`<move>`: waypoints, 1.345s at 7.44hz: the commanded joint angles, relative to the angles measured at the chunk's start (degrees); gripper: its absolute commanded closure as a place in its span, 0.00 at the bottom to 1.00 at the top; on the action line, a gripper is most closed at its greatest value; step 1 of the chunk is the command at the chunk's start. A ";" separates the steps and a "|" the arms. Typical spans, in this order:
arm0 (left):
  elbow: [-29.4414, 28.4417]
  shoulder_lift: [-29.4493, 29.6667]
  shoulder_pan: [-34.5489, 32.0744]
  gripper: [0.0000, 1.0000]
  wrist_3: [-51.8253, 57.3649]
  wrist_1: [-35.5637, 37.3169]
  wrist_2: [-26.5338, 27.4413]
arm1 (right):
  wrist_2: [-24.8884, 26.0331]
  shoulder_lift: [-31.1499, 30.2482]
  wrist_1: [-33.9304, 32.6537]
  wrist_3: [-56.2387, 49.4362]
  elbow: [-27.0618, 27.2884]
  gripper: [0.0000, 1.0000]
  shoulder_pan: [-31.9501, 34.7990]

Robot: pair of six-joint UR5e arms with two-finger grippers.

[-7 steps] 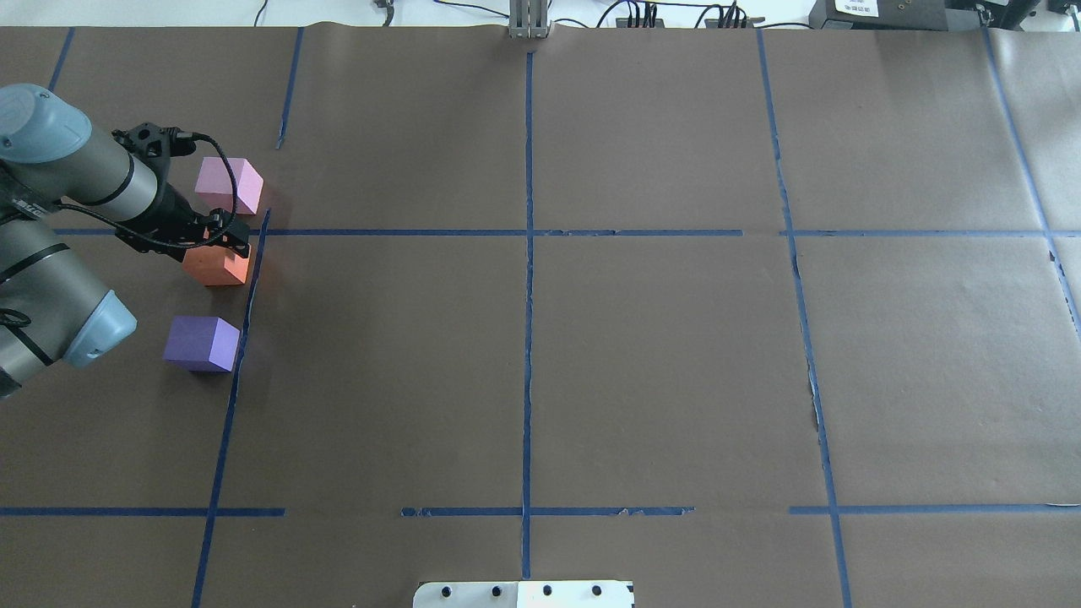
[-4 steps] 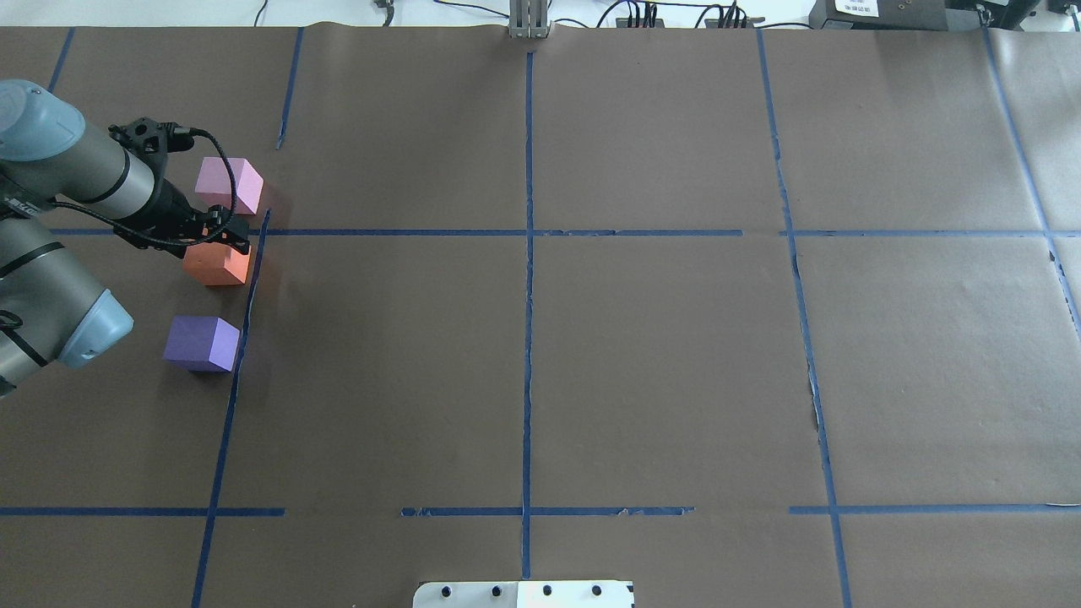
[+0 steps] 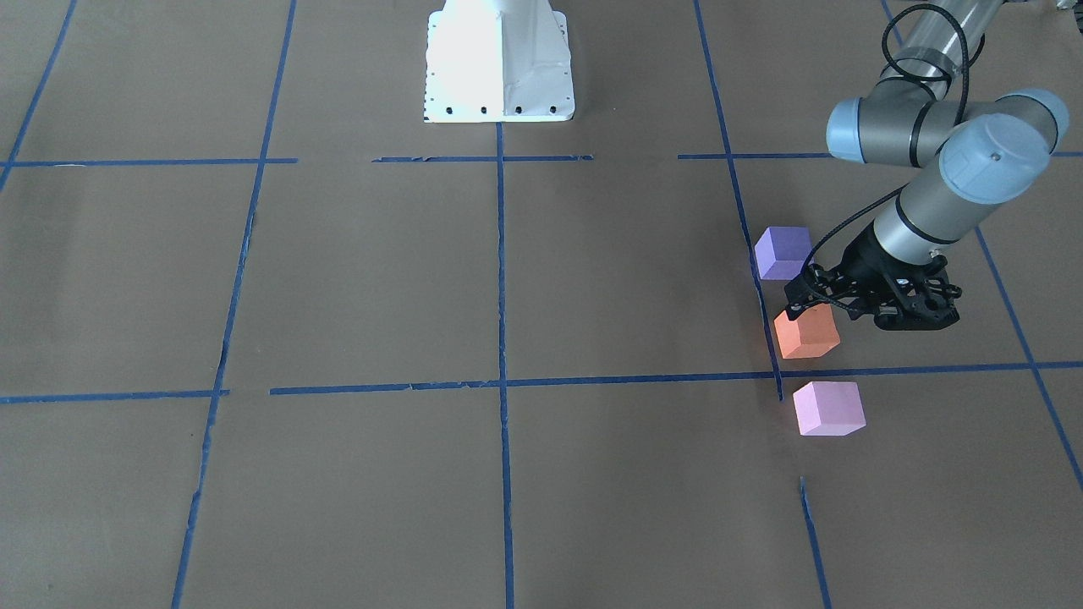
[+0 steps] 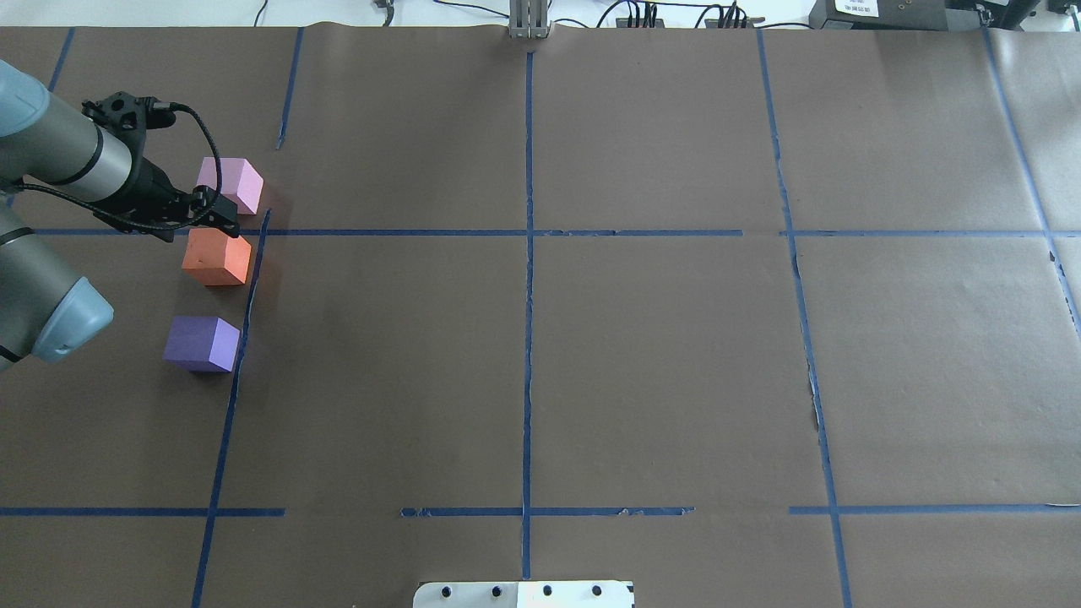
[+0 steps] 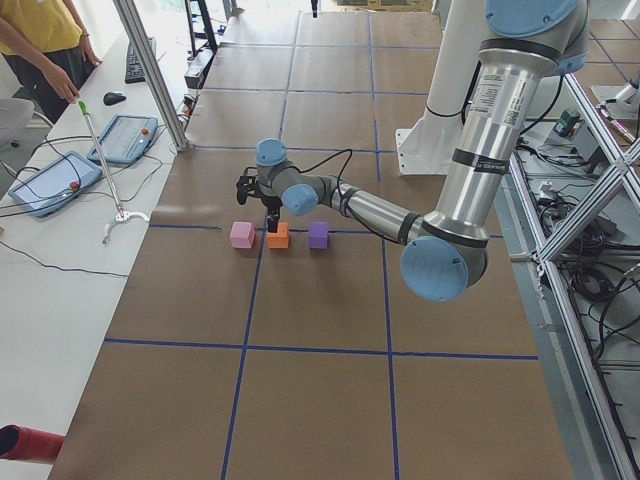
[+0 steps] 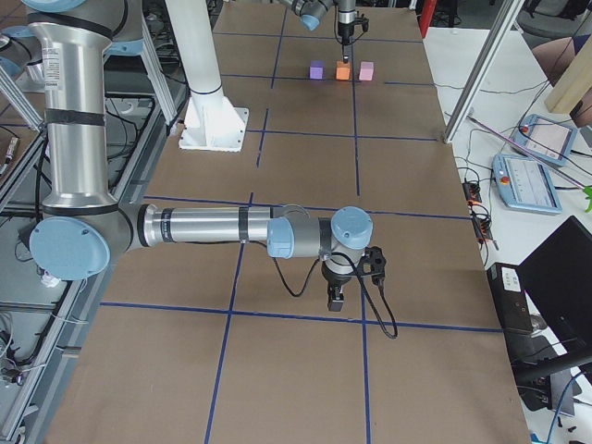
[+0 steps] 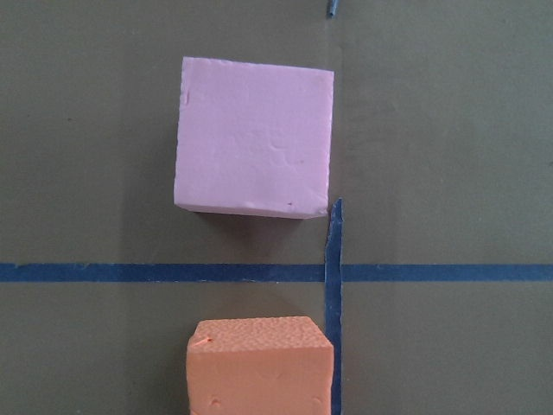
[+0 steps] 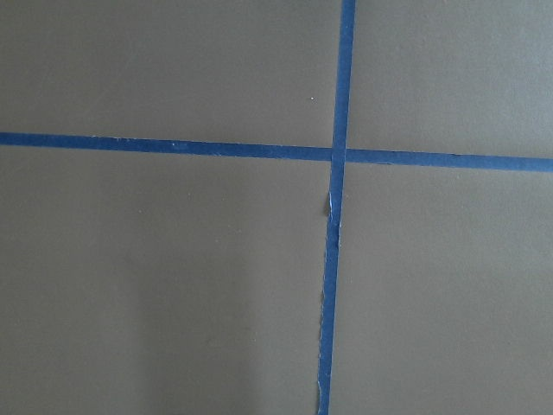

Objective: Arrange blocks in a line
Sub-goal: 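Open the left gripper and lift it away from the cubes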

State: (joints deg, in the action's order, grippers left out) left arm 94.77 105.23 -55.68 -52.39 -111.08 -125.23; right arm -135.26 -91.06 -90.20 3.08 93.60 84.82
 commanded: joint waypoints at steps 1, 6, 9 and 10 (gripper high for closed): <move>5.14 -0.38 -3.46 0.00 0.19 4.37 -0.02 | 0.00 0.00 0.02 0.00 0.00 0.00 0.00; 1.66 -4.95 -18.79 0.00 31.28 10.42 -4.67 | 0.00 0.00 0.02 0.00 0.00 0.00 0.00; -7.55 -5.13 -31.56 0.01 53.39 14.32 -7.05 | 0.00 0.00 0.02 0.00 0.00 0.00 0.00; -10.20 -5.13 -34.30 0.01 57.89 14.40 -7.05 | 0.00 0.00 0.02 0.00 0.00 0.00 0.00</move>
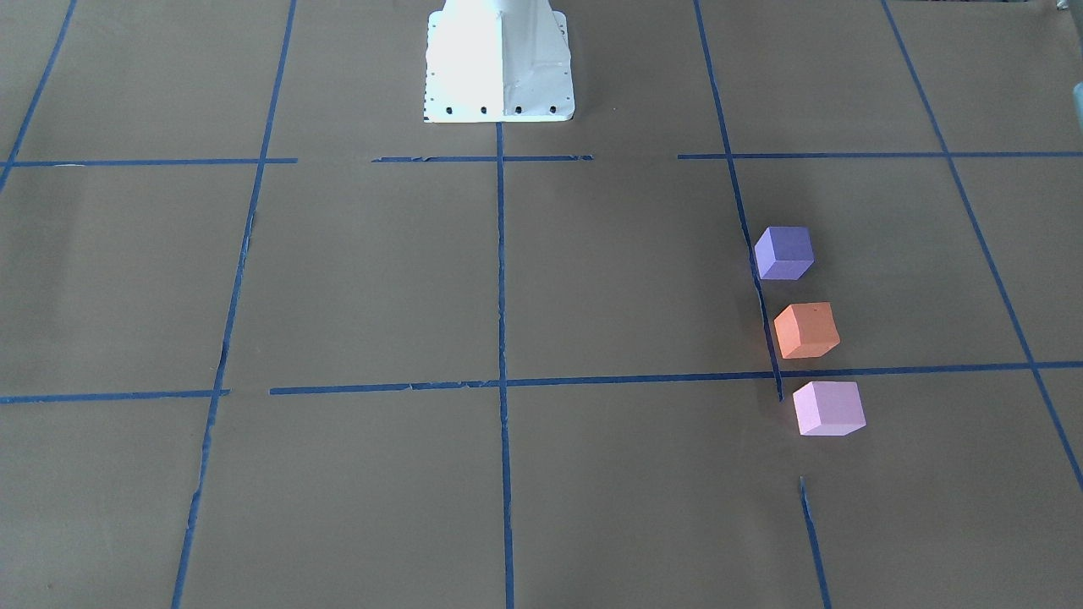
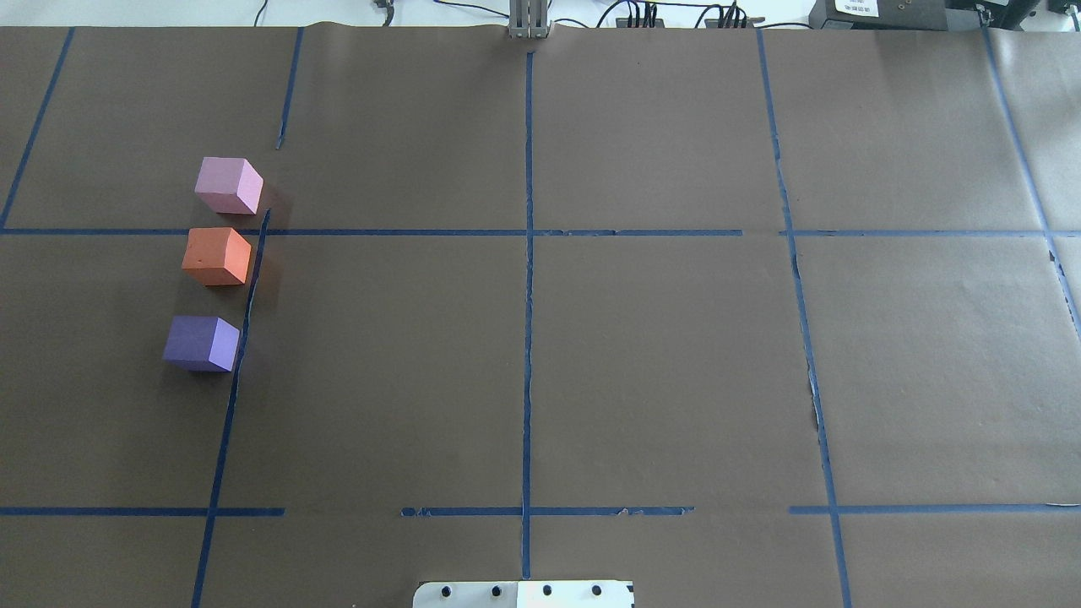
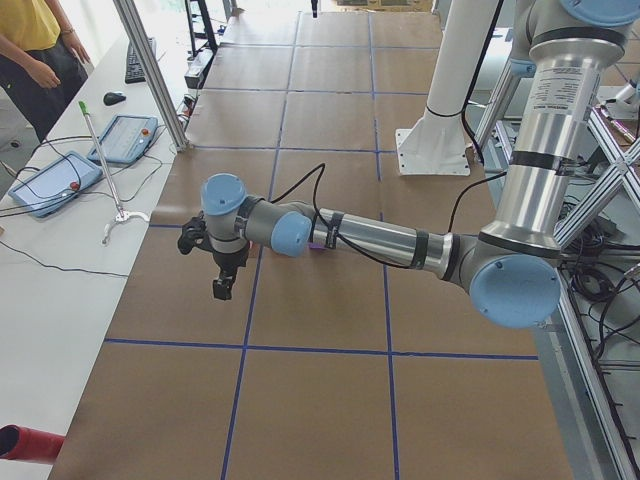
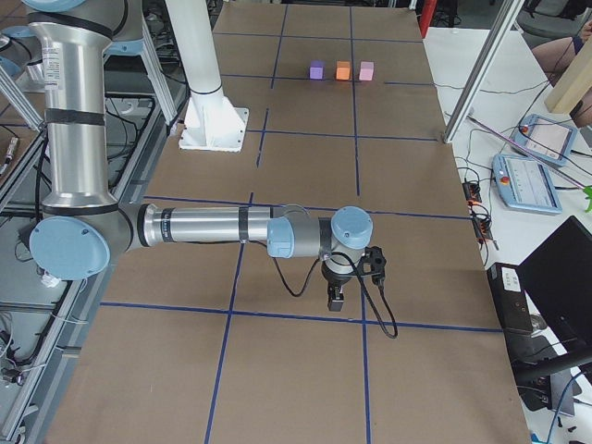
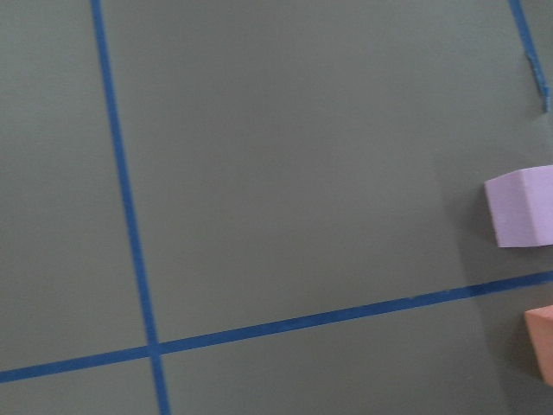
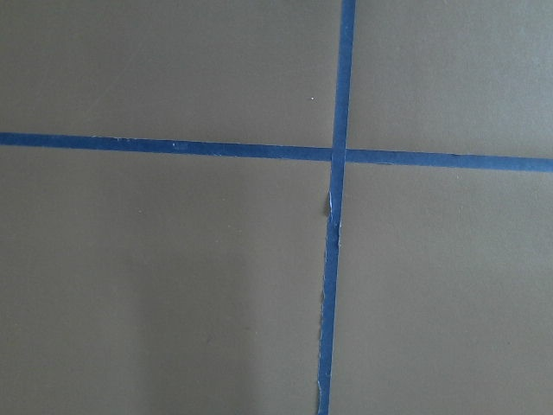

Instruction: Arrange blocks in a line

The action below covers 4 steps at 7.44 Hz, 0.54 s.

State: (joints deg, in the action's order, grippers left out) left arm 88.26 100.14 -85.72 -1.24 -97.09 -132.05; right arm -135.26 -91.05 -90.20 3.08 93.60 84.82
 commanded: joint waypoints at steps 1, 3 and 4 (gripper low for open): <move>-3.97 -0.03 -4.54 0.01 6.86 1.10 -0.23 | 0.00 0.00 0.02 0.00 0.00 0.00 0.00; -3.71 0.67 -5.16 0.01 6.95 5.77 -0.49 | 0.00 0.00 0.02 0.00 0.00 0.00 0.00; -3.53 -0.02 -5.25 0.00 7.04 5.59 -0.67 | 0.00 0.00 -0.07 0.00 0.00 0.00 0.00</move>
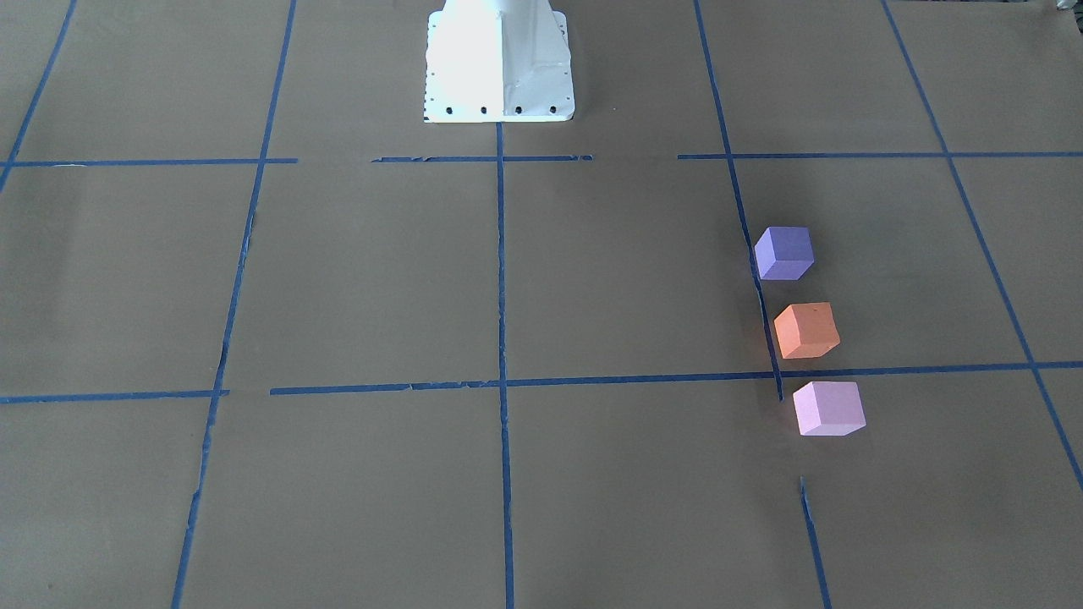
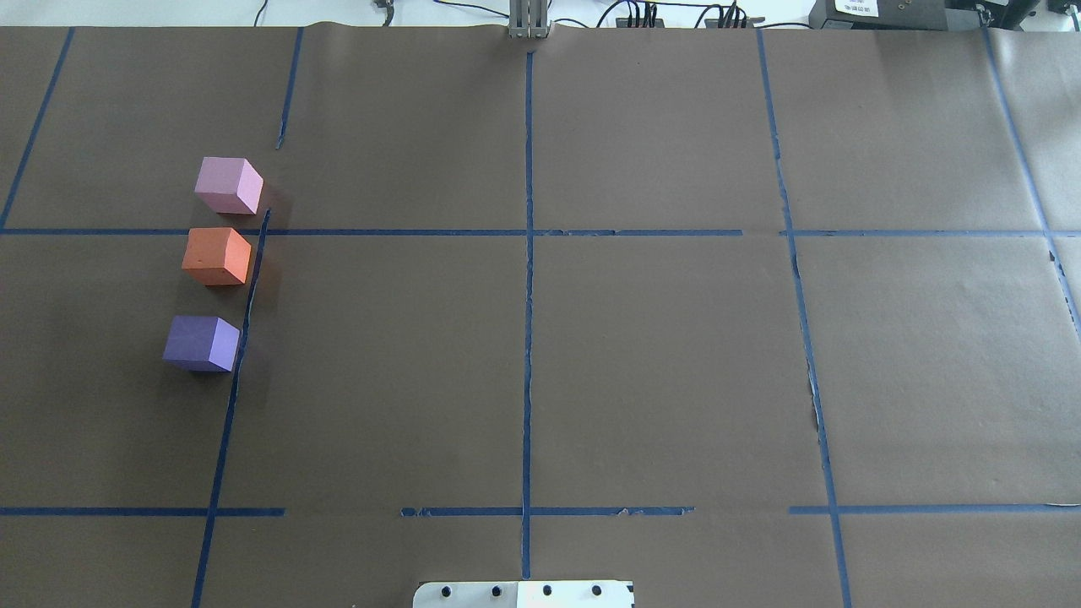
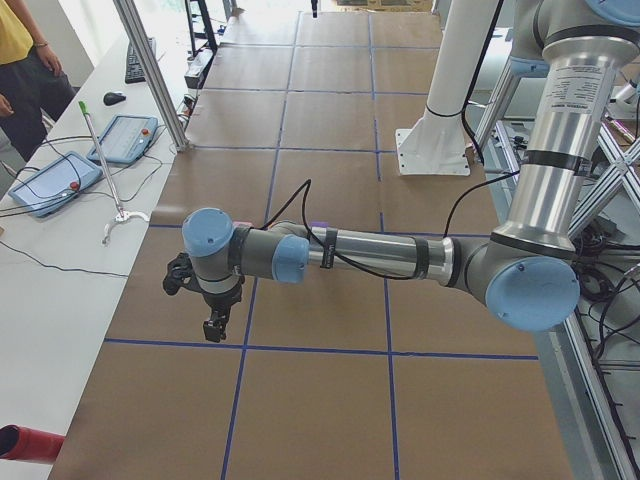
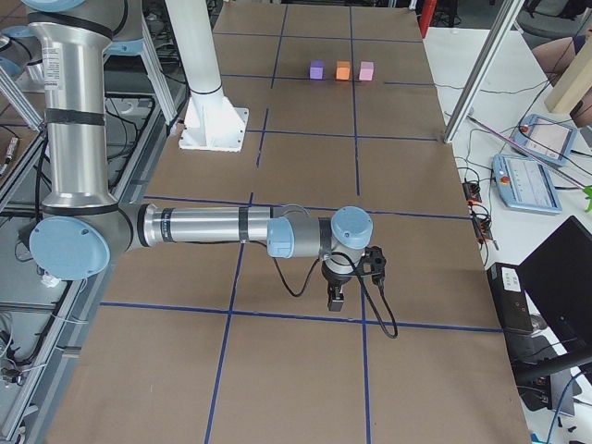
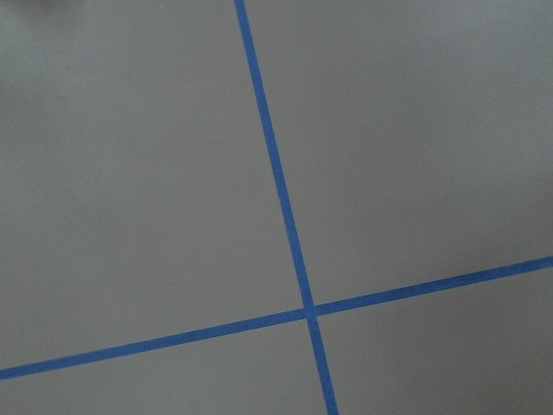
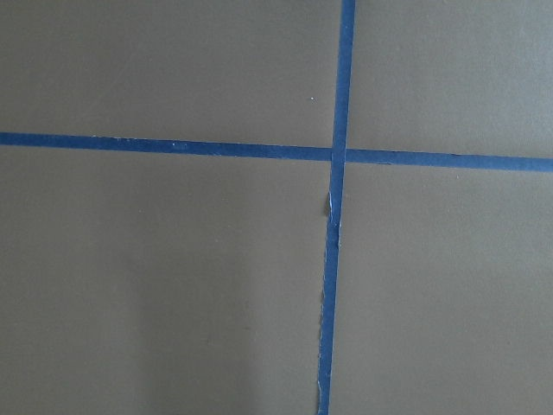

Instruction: Arrange blocks in a line

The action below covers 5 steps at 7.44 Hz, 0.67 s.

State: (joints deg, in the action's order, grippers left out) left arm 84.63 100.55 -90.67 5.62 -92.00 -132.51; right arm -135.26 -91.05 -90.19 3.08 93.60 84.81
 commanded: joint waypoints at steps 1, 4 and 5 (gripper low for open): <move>0.18 -0.53 -0.21 0.00 0.18 0.51 0.05 | 0.00 0.00 0.02 0.00 0.00 0.00 0.00; -0.34 -2.73 -1.08 0.00 3.70 -0.29 -0.82 | 0.00 0.00 -0.07 0.00 0.00 0.00 0.00; -0.34 -2.64 -0.91 0.00 2.83 -0.20 -0.82 | 0.00 0.00 0.02 0.00 0.00 0.00 0.00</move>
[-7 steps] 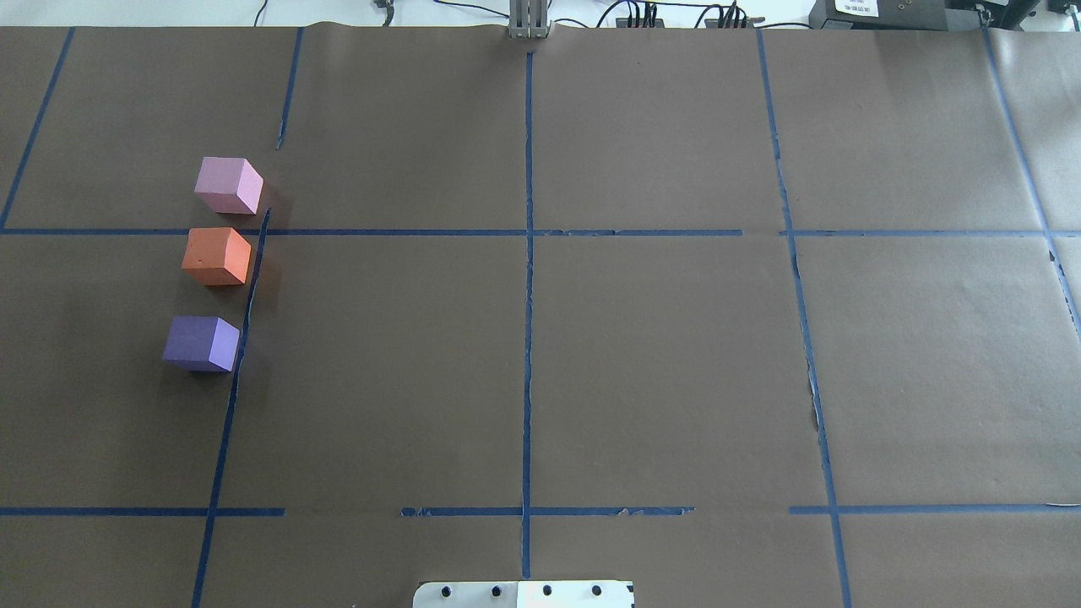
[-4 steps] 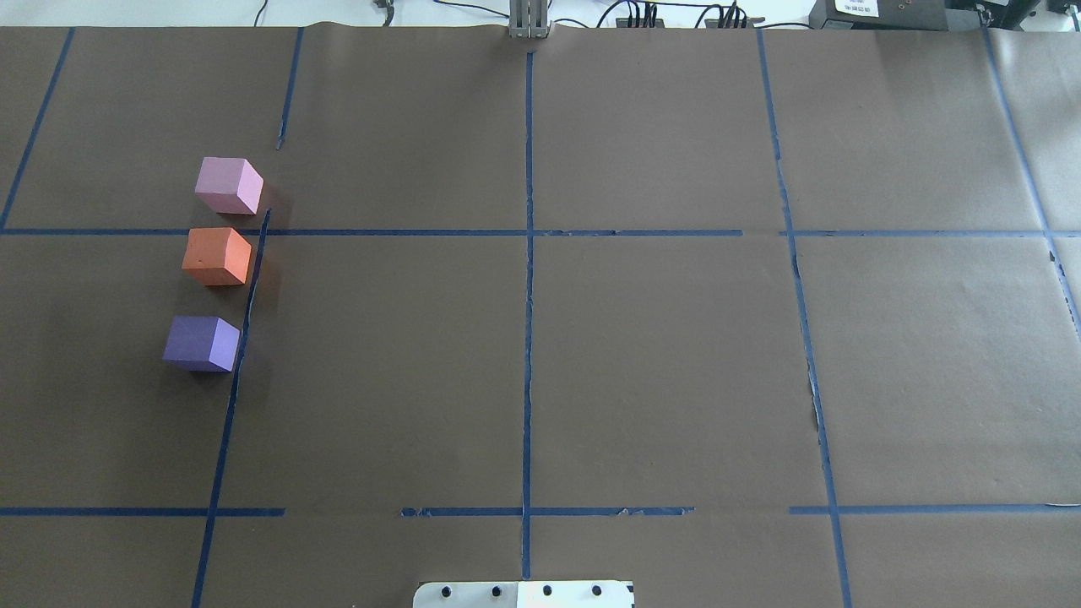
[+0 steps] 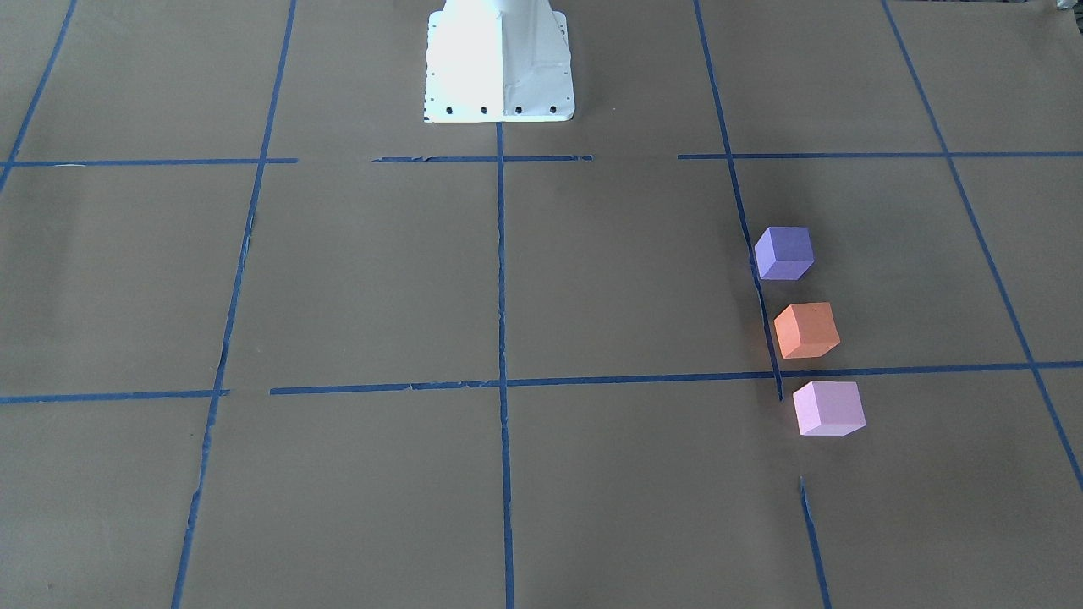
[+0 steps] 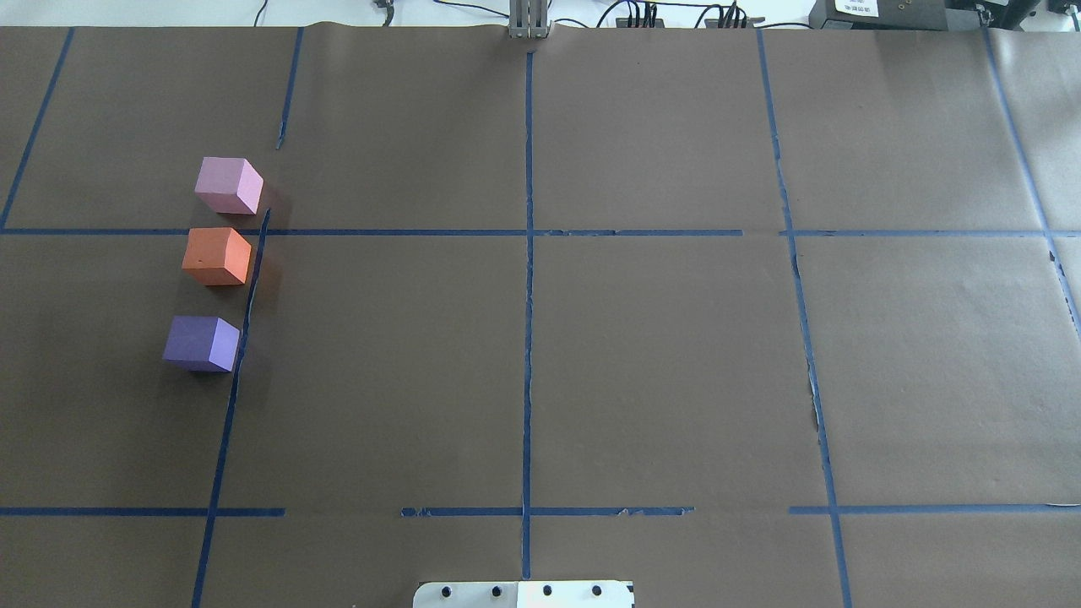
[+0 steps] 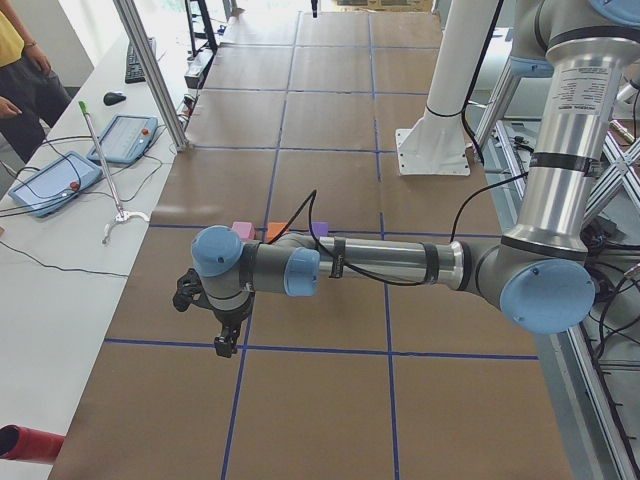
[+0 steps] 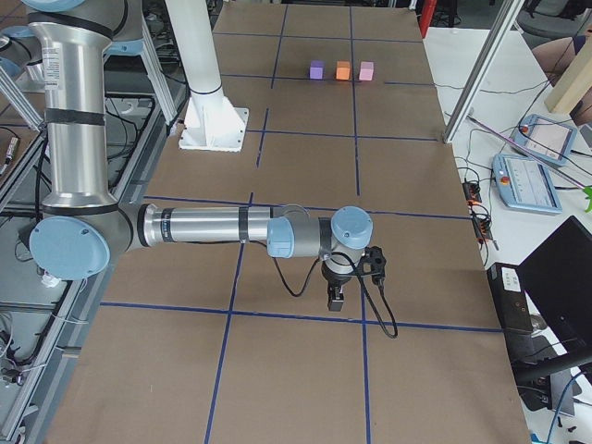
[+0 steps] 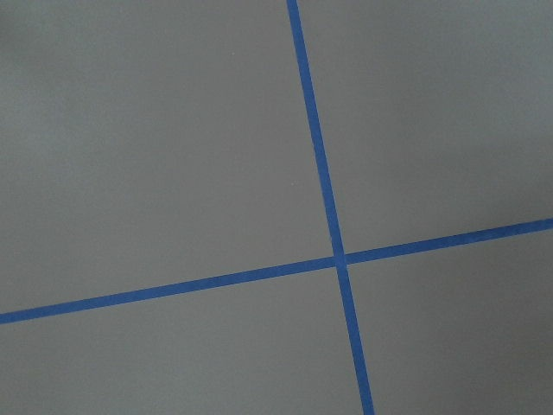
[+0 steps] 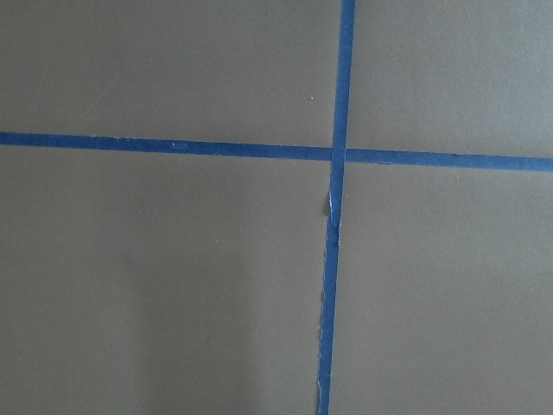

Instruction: Arrange blocks in a line

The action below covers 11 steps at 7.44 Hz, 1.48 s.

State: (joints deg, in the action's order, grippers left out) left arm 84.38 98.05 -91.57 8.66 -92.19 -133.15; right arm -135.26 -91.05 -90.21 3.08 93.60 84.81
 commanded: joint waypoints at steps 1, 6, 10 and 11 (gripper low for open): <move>0.78 -0.23 -0.18 0.00 -0.39 0.08 -0.18 | 0.00 0.00 0.04 0.00 0.00 0.00 0.00; 0.35 -0.32 -0.80 0.00 -9.97 -0.09 -1.33 | 0.00 0.00 -0.05 0.00 0.00 0.00 0.00; 0.52 -0.32 -0.80 0.00 -9.97 -0.79 -1.33 | 0.00 0.00 -0.05 0.00 0.00 0.00 0.00; 0.52 -0.32 -0.80 0.00 -9.97 -0.80 -1.33 | 0.00 0.00 0.03 0.00 0.00 0.00 0.00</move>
State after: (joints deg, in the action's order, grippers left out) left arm 84.89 97.77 -92.39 -1.32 -92.83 -134.47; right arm -135.26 -91.05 -90.21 3.08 93.60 84.82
